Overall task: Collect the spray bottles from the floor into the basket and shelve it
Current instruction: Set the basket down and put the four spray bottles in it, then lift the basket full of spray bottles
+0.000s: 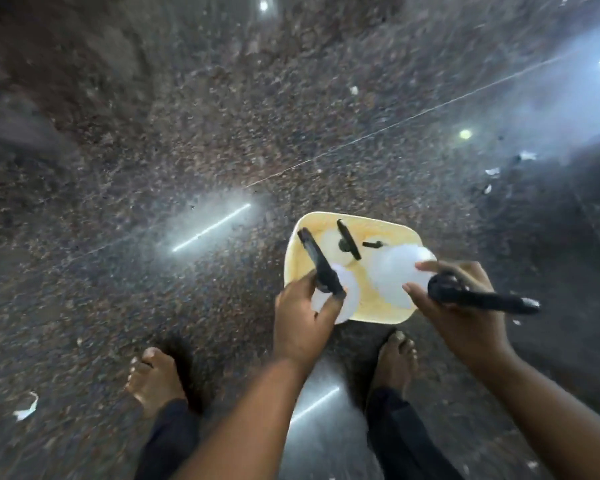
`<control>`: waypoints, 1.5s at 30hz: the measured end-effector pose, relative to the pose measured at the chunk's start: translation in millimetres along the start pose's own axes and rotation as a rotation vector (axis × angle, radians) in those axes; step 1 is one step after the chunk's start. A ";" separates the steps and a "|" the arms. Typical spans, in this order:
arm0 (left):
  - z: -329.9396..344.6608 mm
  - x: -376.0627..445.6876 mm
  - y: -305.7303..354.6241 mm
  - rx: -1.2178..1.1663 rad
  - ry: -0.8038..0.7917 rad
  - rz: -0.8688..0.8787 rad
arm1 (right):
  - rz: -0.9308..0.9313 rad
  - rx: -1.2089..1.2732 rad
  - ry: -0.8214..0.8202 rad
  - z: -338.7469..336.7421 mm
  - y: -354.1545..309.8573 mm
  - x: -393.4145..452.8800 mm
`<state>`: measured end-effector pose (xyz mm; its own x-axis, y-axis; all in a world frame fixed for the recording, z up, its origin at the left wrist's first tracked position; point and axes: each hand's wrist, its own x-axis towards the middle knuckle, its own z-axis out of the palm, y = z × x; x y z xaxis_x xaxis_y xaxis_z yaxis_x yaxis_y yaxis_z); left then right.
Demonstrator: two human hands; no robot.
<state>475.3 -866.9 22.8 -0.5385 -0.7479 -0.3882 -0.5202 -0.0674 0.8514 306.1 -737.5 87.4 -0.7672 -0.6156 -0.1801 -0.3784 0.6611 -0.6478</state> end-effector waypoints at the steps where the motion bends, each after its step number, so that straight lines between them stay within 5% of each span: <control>1: 11.7 -1.1 -0.4 0.020 -0.024 -0.022 | 0.036 0.018 -0.015 -4.5 13.6 -7.0; 11: 48.7 33.7 -48.3 0.113 0.206 -0.290 | 0.160 0.138 -0.233 87.1 73.8 -11.2; 16: 51.2 62.2 -76.2 0.229 0.167 -0.409 | 0.214 0.069 -0.336 137.7 84.4 4.0; 20: 56.5 80.8 -83.0 0.608 0.137 -0.338 | 0.277 0.065 -0.405 155.6 106.1 18.1; 23: 53.8 82.0 -89.3 0.853 -0.024 -0.258 | 0.322 -0.222 -0.558 159.0 124.3 17.9; 26: 40.4 72.6 -90.5 0.966 -0.078 -0.188 | 0.337 -0.388 -0.502 147.3 129.3 6.3; 28: 26.5 68.7 -87.7 0.942 -0.024 -0.172 | 0.288 -0.430 -0.416 132.7 125.6 0.4; 31: 10.7 77.6 -72.2 0.587 0.168 -0.324 | 0.272 -0.463 -0.210 107.5 119.8 -1.1; 34: 9.7 104.6 -56.0 0.254 0.184 -0.579 | 0.518 -0.373 -0.060 84.7 123.4 7.4; 38: 17.5 137.4 -50.8 0.289 -0.073 -0.593 | 0.899 0.108 -0.216 83.7 138.3 35.4; 40: 19.4 153.2 -53.9 0.305 -0.148 -0.538 | 0.907 0.190 -0.322 91.7 144.5 45.5; 45: 21.6 157.5 -71.8 0.440 -0.114 -0.484 | 0.919 0.273 -0.225 100.5 157.1 44.4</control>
<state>413.5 -965.6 -107.1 -0.2301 -0.6250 -0.7459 -0.9303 -0.0837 0.3572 264.6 -704.0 -96.7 -0.5755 0.0019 -0.8178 0.4702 0.8190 -0.3289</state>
